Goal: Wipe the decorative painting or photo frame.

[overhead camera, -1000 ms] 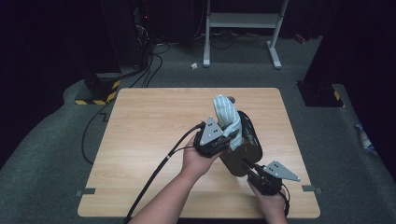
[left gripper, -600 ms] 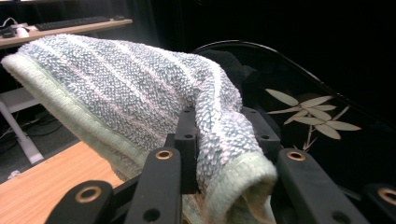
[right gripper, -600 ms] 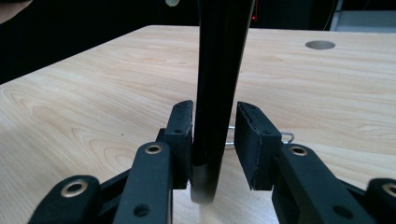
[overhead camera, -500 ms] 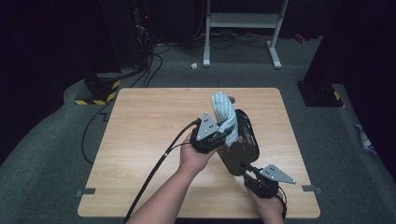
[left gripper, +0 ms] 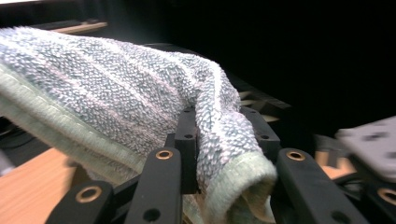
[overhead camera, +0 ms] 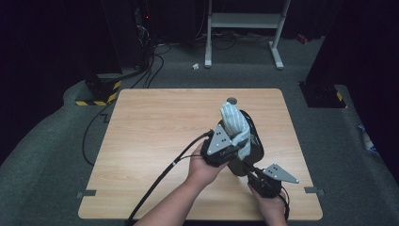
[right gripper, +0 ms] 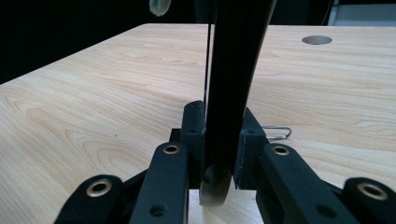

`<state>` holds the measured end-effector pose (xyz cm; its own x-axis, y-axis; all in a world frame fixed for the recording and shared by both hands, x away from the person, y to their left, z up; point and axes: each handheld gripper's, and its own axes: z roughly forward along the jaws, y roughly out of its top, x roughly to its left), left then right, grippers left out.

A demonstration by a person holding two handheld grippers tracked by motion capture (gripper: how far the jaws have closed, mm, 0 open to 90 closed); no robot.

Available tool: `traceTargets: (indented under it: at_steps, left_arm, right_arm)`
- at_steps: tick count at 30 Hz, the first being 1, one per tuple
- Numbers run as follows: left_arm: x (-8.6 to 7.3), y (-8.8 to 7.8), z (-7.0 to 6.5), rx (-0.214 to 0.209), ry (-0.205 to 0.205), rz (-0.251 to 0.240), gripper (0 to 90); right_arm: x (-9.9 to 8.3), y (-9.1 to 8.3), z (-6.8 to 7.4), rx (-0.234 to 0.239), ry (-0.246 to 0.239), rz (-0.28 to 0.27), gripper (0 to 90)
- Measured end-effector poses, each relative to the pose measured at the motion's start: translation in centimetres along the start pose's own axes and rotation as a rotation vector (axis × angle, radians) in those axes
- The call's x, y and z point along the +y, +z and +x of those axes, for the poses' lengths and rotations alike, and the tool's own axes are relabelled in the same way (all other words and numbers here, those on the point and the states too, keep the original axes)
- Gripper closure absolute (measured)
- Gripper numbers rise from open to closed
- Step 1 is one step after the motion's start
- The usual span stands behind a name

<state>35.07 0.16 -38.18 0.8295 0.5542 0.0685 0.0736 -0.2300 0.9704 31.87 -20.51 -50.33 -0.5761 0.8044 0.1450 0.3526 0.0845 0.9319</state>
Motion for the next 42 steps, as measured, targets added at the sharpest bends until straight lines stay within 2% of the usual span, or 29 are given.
traceTargets:
  at_steps: [3, 6, 10, 15, 17, 19, 21, 23, 26, 28, 31, 33, 38, 40, 42]
  left_arm:
    - [-0.1, 0.2, -1.3, -0.036, 0.009, -0.005, 71.2]
    - [0.1, 0.2, -1.4, -0.028, 0.027, -0.002, 71.2]
    - [0.9, 0.0, 2.0, 0.06, -0.004, -0.018, 71.2]
    - [0.9, 0.4, 6.5, 0.177, -0.05, 0.024, 71.3]
    - [0.1, 0.7, 7.8, 0.211, -0.056, 0.063, 71.4]
    - [-1.4, 1.0, 8.8, 0.233, -0.067, 0.117, 71.4]
    - [-3.2, 1.3, 9.3, 0.241, -0.105, 0.153, 71.4]
    - [-4.7, 1.4, 9.5, 0.243, -0.13, 0.168, 71.5]
    - [-5.6, 1.3, 9.3, 0.229, -0.152, 0.17, 71.5]
    - [-5.2, 1.1, 8.6, 0.21, -0.141, 0.148, 71.6]
    - [-4.4, 0.8, 6.9, 0.166, -0.118, 0.106, 71.6]
    - [-3.7, 0.7, 5.4, 0.131, -0.086, 0.084, 71.6]
    - [-1.8, 0.4, 2.0, 0.033, -0.051, 0.023, 71.5]
    - [-0.7, 0.0, 1.2, 0.017, -0.006, -0.007, 71.5]
    - [0.6, -0.3, 1.0, 0.027, 0.028, -0.025, 71.4]
  right_arm:
    - [0.0, 0.0, -0.1, 0.0, 0.009, 0.002, 77.7]
    - [0.0, 0.0, -0.2, 0.002, 0.009, 0.005, 77.7]
    - [0.2, -0.1, -0.3, 0.004, 0.002, 0.008, 77.9]
    - [0.2, 0.0, -0.3, 0.01, -0.001, 0.009, 77.8]
    - [0.3, -0.1, -0.3, 0.01, -0.001, 0.012, 77.8]
    - [0.3, -0.1, -0.3, 0.011, 0.0, 0.013, 77.8]
    - [0.3, -0.1, -0.3, 0.011, 0.0, 0.014, 77.8]
    - [0.3, -0.1, -0.3, 0.011, -0.001, 0.014, 77.8]
    - [0.3, -0.1, -0.3, 0.012, 0.0, 0.014, 77.9]
    - [0.3, 0.0, -0.3, 0.011, -0.008, 0.014, 77.9]
    - [0.4, 0.0, -0.1, 0.006, -0.01, 0.018, 77.8]
    - [0.4, 0.0, -0.2, 0.006, -0.011, 0.02, 77.7]
    - [0.4, 0.1, -0.1, 0.003, -0.013, 0.021, 77.7]
    - [0.4, 0.1, -0.1, 0.002, -0.013, 0.022, 77.7]
    - [0.4, 0.1, -0.1, 0.003, -0.014, 0.022, 77.7]
